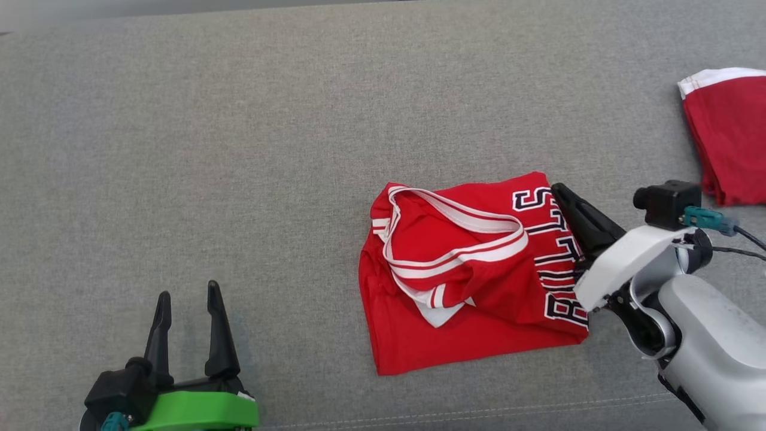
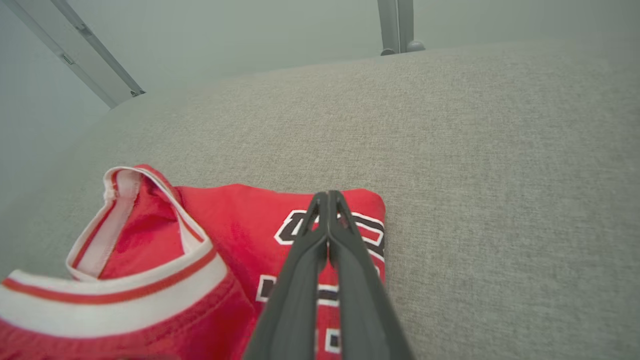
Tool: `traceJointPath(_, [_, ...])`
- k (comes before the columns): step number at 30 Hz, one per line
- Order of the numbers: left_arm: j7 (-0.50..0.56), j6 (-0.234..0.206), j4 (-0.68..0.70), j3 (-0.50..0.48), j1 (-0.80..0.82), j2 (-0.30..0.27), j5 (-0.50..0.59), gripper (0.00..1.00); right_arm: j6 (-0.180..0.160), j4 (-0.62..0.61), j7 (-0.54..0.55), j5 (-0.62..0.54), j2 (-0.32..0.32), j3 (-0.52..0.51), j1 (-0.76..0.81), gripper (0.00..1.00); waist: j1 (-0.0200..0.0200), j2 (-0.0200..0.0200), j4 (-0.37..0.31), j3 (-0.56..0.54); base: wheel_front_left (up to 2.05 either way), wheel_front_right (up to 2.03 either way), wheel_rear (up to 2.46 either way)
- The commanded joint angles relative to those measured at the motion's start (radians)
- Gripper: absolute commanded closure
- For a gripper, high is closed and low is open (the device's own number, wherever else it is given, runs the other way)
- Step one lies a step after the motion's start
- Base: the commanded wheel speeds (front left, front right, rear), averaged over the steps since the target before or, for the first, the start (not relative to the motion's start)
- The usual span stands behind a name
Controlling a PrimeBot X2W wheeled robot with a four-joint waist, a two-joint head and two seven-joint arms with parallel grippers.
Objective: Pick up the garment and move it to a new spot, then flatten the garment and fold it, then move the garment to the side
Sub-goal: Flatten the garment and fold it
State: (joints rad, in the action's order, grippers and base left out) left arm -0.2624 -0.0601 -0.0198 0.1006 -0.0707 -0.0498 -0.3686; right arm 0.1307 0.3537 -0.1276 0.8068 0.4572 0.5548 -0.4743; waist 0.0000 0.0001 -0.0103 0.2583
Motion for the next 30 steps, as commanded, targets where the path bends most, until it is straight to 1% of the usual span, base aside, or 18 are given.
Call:
traceJointPath(1, [-0.003, 0.004, -0.003, 0.001, 0.017, -0.002, 0.003, 0.0, 0.0, 0.019, 0.002, 0.003, -0.006, 0.012, -0.015, 1.0, 0.0, -0.0001, 0.02, 0.03, 0.0, 0.0, 0.0])
traceJointPath(3, [-0.003, 0.005, -0.01, 0.003, 0.025, -0.002, 0.001, 0.0, 0.0, 0.054, 0.0, 0.001, -0.01, 0.048, -0.036, 1.0, 0.0, -0.0001, 0.034, 0.036, 0.0, 0.0, 0.0])
traceJointPath(6, [-0.003, -0.004, -0.011, 0.006, 0.026, -0.002, -0.008, 0.0, 0.0, 0.068, -0.014, 0.007, -0.008, 0.118, -0.038, 1.0, 0.0, -0.0001, 0.054, 0.031, 0.0, 0.0, 0.0])
traceJointPath(8, [-0.003, -0.009, -0.013, 0.004, 0.016, -0.002, -0.014, 0.0, 0.0, 0.065, -0.027, 0.002, 0.002, 0.167, -0.028, 1.0, 0.0, -0.0001, 0.064, 0.02, 0.0, 0.0, 0.0])
traceJointPath(13, [-0.003, -0.01, -0.011, 0.002, 0.005, -0.002, -0.028, 0.0, 0.0, 0.04, -0.045, 0.009, -0.005, 0.277, -0.023, 1.0, 0.0, -0.0001, 0.085, 0.003, 0.0, 0.0, 0.0])
traceJointPath(19, [-0.003, -0.012, -0.011, 0.011, -0.004, -0.002, -0.038, 0.0, 0.0, 0.027, -0.051, -0.004, -0.058, 0.371, -0.057, 1.0, 0.0, -0.0001, 0.104, -0.008, 0.0, 0.0, 0.0])
traceJointPath(21, [-0.003, -0.011, -0.012, 0.012, -0.006, -0.002, -0.039, 0.0, 0.0, 0.038, -0.043, -0.007, -0.081, 0.396, -0.069, 1.0, 0.0, -0.0001, 0.109, -0.009, 0.0, 0.0, 0.0])
traceJointPath(22, [-0.003, -0.011, -0.012, 0.012, -0.006, -0.002, -0.039, 0.0, 0.0, 0.038, -0.043, -0.007, -0.081, 0.396, -0.069, 1.0, 0.0, -0.0001, 0.109, -0.009, 0.0, 0.0, 0.0])
traceJointPath(26, [-0.003, -0.01, -0.017, 0.019, -0.007, -0.002, -0.041, 0.0, 0.0, 0.082, -0.033, -0.004, -0.132, 0.436, -0.088, 1.0, 0.0, -0.0001, 0.123, -0.013, 0.0, 0.0, 0.0])
traceJointPath(30, [-0.003, -0.011, -0.02, 0.026, -0.004, -0.002, -0.048, 0.0, 0.0, 0.145, -0.045, 0.01, -0.181, 0.462, -0.103, 1.0, 0.0, -0.0001, 0.138, -0.018, 0.0, 0.0, 0.0])
